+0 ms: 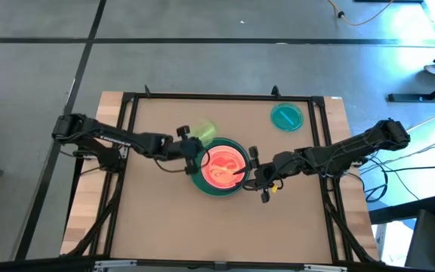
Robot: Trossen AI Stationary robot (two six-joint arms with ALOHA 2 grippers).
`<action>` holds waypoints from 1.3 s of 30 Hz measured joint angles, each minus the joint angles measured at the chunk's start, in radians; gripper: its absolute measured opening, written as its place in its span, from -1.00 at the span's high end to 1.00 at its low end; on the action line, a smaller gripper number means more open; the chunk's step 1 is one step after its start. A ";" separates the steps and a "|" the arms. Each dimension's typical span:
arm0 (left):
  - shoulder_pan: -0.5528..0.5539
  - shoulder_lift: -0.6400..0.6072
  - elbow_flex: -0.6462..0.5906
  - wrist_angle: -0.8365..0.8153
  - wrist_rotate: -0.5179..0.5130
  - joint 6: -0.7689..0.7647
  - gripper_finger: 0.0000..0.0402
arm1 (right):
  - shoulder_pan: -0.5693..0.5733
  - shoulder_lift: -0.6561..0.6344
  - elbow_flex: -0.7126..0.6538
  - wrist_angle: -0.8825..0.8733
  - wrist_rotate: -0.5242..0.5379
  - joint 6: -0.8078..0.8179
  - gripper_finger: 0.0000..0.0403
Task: Stack plastic plates
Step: Stack the transparent green plate on top of the transparent orange plate
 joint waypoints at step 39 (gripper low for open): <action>-0.189 0.145 0.000 0.360 0.159 -0.021 0.63 | 0.000 0.000 0.000 0.002 0.000 0.020 0.28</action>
